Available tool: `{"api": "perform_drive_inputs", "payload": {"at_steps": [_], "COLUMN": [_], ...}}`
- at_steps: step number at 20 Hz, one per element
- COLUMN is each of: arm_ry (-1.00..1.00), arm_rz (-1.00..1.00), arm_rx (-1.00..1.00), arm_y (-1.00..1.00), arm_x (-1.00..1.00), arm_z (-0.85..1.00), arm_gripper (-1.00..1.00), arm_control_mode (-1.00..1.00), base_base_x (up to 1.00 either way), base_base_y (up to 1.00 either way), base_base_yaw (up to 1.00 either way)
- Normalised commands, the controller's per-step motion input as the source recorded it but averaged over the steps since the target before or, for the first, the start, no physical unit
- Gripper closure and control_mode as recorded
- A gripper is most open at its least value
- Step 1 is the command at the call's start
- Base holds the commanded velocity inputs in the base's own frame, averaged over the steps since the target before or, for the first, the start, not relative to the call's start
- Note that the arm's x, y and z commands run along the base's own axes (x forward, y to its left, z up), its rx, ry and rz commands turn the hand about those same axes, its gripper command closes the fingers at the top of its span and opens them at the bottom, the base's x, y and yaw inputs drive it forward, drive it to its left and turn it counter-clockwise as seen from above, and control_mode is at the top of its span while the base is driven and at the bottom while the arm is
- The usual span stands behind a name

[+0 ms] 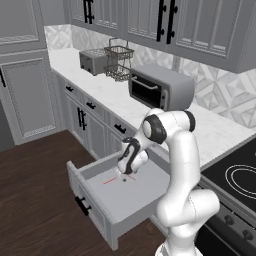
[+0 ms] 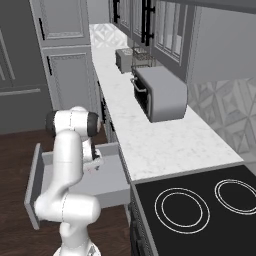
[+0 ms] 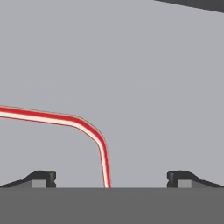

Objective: Take a straw from the drawer in front and place it inside the glass cup on the dining counter.

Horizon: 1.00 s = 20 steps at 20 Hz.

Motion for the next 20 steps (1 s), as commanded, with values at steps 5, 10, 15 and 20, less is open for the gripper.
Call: {"api": "perform_drive_inputs", "payload": {"at_steps": [5, 10, 15, 20], "arm_ry": [0.13, 0.05, 0.01, -0.01], "arm_rz": [0.05, 0.04, 0.02, 0.00], "arm_rx": [0.00, 0.00, 0.00, 0.00], "arm_y": [0.00, 0.00, 0.00, 0.00], "arm_x": [0.05, -0.20, -0.17, -0.25], "arm_z": [-0.55, -0.44, -0.36, -0.04], "arm_gripper": [1.00, 1.00, 1.00, 1.00], "arm_control_mode": [-1.00, -1.00, -1.00, -1.00], "base_base_x": [0.00, 0.00, 0.00, 0.00], "base_base_y": [0.00, 0.00, 0.00, 0.00], "base_base_yaw": [0.00, 0.00, 0.00, 0.00]}}
